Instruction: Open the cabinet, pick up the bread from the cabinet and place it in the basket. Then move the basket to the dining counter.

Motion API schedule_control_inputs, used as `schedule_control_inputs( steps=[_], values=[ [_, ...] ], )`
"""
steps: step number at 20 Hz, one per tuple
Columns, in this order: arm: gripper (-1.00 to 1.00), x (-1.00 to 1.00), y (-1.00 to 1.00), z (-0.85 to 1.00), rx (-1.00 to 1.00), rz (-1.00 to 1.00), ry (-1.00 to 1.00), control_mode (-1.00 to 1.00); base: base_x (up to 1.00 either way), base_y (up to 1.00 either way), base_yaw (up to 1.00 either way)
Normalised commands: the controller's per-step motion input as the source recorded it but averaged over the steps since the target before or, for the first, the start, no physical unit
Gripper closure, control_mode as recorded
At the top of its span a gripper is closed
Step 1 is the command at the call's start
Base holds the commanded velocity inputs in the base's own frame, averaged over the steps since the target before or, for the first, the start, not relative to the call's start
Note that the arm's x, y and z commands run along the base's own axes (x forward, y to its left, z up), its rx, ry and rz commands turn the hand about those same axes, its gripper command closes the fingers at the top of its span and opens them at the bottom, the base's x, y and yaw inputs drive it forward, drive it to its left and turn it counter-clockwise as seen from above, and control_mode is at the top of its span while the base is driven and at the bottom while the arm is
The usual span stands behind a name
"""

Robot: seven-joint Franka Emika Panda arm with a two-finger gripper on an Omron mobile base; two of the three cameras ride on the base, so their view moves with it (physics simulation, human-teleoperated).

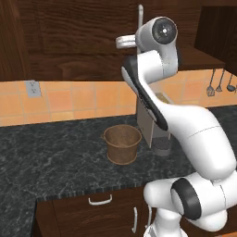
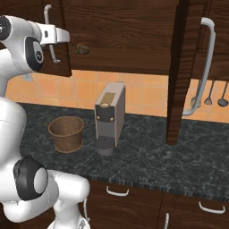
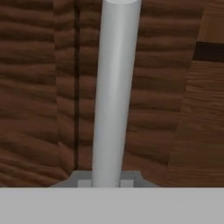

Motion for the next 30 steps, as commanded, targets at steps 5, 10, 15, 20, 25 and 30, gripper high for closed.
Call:
schedule_control_inputs(
  steps=[5, 10, 15, 20, 25, 30],
  values=[
    [1.0, -1.0, 0.0, 0.36, 0.0, -0.11, -0.03, -1.0, 0.0, 0.0, 0.0],
    [1.0, -1.0, 0.07, 0.34, 0.0, -0.14, -0.02, -1.0, 0.0, 0.0, 0.0],
    [1.0, -1.0, 0.12, 0.34, 0.0, -0.17, 0.0, -1.0, 0.0, 0.0, 0.0],
    [-1.0, -0.87, 0.09, 0.24, -0.01, -0.16, 0.08, -1.0, 0.0, 0.0, 0.0],
    [-1.0, -0.65, -0.52, 0.03, 0.05, -0.12, 0.24, -1.0, 0.0, 0.0, 0.0],
    [-1.0, -0.6, -0.59, 0.08, 0.16, -0.05, 0.16, -1.0, 0.0, 0.0, 0.0]
  ],
)
